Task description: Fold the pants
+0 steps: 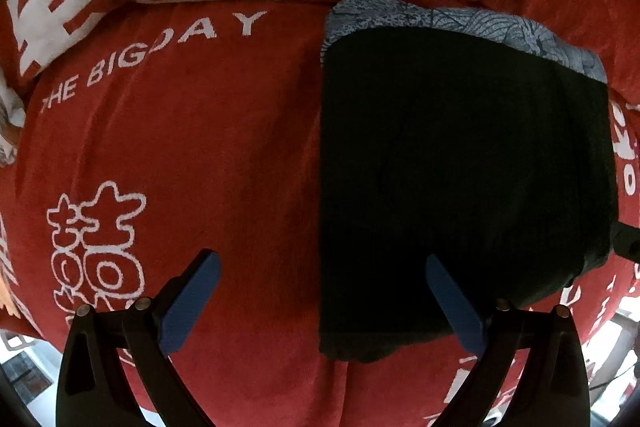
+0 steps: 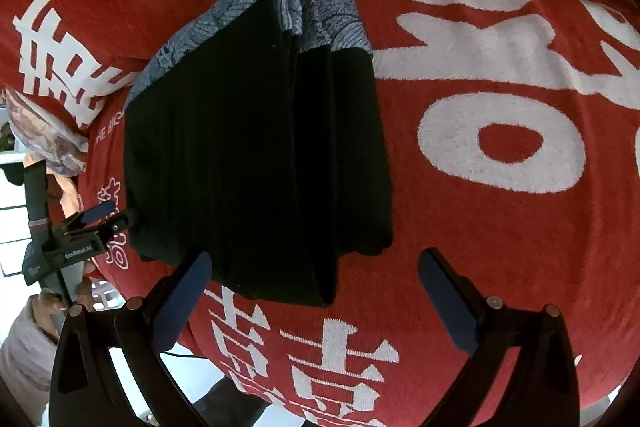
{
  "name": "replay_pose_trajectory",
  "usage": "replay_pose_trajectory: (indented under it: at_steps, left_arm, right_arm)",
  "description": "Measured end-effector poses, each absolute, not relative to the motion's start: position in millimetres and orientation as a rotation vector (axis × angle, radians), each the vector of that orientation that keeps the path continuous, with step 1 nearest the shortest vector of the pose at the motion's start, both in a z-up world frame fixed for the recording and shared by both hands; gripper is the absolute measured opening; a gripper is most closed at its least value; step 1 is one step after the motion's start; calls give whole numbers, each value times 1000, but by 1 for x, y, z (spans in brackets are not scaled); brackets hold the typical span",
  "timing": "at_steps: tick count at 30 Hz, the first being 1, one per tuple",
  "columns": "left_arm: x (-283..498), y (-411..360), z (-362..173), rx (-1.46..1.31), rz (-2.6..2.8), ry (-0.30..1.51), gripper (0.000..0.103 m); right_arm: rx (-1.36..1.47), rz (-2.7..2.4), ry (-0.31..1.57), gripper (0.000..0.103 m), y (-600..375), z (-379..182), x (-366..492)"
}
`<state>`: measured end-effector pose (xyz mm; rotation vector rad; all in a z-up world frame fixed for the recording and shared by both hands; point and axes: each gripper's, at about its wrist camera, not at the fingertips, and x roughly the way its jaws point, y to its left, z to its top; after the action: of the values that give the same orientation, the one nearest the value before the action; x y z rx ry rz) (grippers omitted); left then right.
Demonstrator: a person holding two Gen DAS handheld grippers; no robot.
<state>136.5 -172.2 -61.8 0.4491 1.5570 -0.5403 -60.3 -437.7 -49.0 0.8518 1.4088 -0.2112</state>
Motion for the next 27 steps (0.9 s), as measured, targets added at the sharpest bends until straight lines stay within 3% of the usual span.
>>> replay_pose_trajectory:
  at_steps: [15,27]
  left_arm:
    - [163,-182,-67,354,-613,1586,103]
    - [192,-200,-92,220,-802,1685,103]
  right_arm:
    - [914,-165,1421,103,-447,-65,-58]
    - [1039,-41,1330,103,-474,-80,-52]
